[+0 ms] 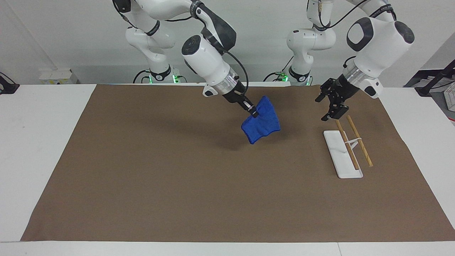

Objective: Right arm passes towel to left arm to hang
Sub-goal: 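Bring the towel to the left gripper and close the left gripper on it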

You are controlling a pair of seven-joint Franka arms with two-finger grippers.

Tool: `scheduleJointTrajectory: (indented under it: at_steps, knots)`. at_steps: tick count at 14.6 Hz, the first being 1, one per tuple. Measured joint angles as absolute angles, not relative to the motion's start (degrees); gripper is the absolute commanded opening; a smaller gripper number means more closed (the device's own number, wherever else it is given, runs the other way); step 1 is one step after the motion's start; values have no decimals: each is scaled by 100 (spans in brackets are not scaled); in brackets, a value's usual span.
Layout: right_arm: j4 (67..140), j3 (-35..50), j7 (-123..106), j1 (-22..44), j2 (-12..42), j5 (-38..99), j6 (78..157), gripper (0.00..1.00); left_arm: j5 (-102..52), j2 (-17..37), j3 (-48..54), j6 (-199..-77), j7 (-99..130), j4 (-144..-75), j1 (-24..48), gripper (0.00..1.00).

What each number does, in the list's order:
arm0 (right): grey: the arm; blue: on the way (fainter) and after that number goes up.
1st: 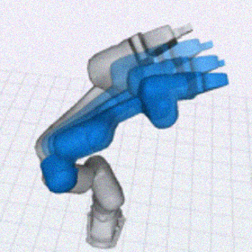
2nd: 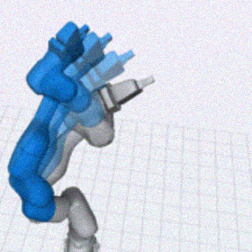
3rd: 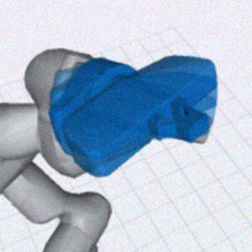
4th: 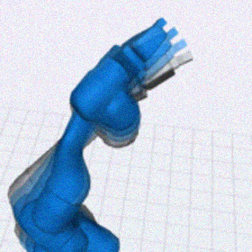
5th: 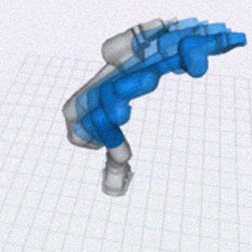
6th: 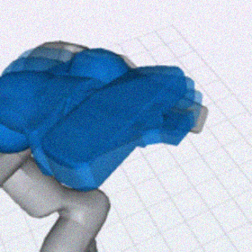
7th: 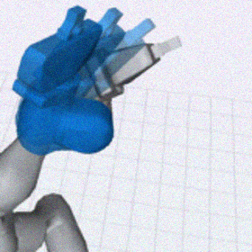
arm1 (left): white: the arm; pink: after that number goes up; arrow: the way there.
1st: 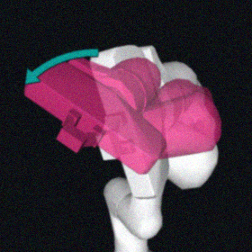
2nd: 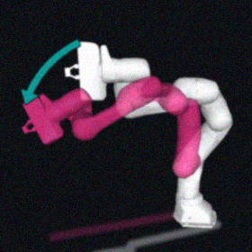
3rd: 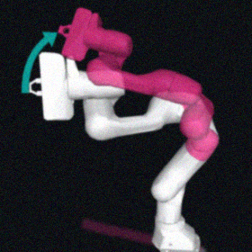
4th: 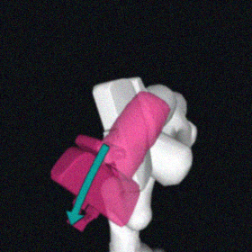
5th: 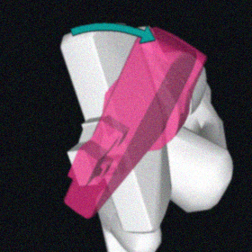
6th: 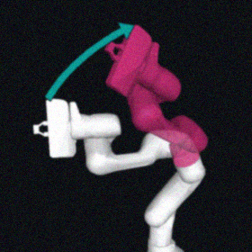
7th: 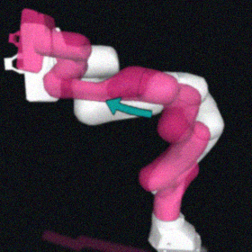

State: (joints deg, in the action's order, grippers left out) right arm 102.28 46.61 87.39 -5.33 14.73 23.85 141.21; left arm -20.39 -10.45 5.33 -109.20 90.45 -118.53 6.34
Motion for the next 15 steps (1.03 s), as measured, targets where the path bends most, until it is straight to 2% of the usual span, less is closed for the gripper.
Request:
scheduleJointTrajectory:
  at_steps: [5,10,12,13,15]
  knots:
    - [10040,4975,9450,-414,1698,2392,14745,0,-2397,-1349,543,-11823,9650,-12473,1088,100]
    - [10014,5010,9487,-384,1767,2392,14781,0,-2525,-1348,543,-12271,9943,-12584,1233,99]
    - [10005,5033,9487,-384,1771,2392,14781,0,-2533,-1324,543,-12487,10065,-12640,1247,94]
    - [10001,5037,9487,-384,1772,2392,14781,0,-2539,-1290,544,-12599,10099,-12664,1270,88]
    - [9996,5037,9487,-384,1774,2392,14781,0,-2545,-1196,544,-12784,10158,-12690,1323,68]
